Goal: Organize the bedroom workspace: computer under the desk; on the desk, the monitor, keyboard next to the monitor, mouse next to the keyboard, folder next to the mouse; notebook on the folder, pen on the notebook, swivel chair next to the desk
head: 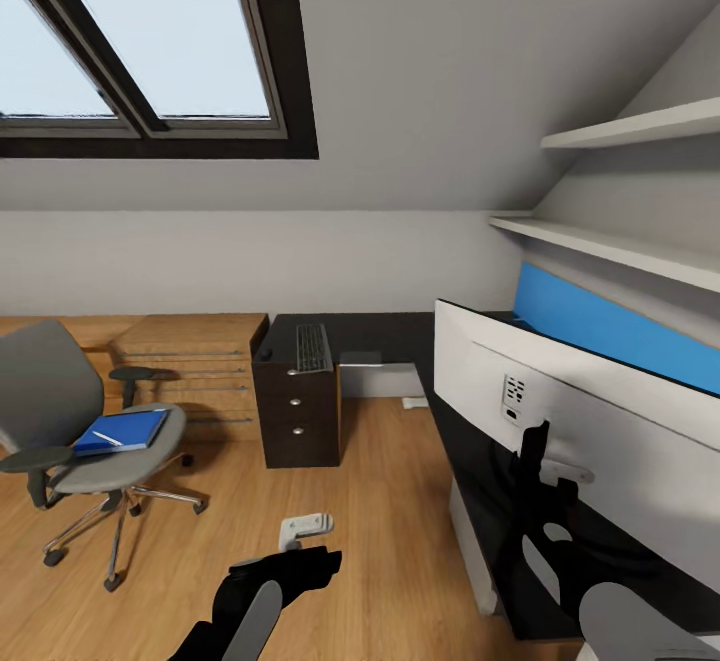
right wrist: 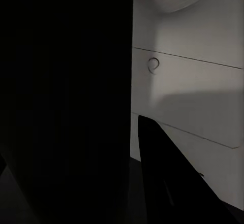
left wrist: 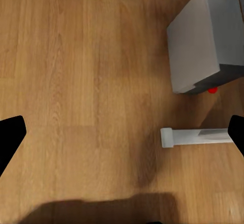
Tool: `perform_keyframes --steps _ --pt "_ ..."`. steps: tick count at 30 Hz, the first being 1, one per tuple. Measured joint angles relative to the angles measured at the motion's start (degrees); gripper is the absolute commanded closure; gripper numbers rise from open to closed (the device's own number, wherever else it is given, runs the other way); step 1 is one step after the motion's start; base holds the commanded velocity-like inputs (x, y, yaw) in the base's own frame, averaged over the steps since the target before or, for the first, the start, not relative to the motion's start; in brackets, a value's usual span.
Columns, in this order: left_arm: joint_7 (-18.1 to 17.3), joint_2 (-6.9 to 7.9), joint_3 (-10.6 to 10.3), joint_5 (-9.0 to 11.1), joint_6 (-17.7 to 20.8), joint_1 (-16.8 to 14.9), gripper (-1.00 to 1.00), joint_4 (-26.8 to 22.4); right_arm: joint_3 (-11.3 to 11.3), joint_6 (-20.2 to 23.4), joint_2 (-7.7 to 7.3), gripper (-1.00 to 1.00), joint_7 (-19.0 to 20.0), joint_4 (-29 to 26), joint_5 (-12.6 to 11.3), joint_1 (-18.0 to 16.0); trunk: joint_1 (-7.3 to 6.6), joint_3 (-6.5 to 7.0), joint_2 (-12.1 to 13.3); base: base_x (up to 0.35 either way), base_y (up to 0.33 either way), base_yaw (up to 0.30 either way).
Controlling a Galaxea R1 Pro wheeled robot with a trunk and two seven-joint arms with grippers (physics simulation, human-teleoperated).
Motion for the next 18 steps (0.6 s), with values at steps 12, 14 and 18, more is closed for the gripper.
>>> perform_keyframes --steps 12,14,18 --pt "0.00 0.06 -0.03 -0.05 -0.02 -0.01 -1.00 0.02 0.10 0.47 0.80 1.00 0.27 -0.42 1.20 0.01 0.04 0.00 0.03 -0.211 -0.213 0.104" --pt "0.00 0.07 -0.02 -0.03 -0.01 0.00 -1.00 0.02 0.13 0.32 0.77 1.00 0.21 -0.35 0.93 0.00 0.04 0.00 0.03 -0.237 -0.173 0.210" --pt "0.00 0.05 -0.01 0.00 0.00 0.01 -1.00 0.01 0.08 0.20 0.75 1.00 0.15 -0.30 0.71 0.00 0.04 0.00 0.03 -0.237 -0.063 0.199"
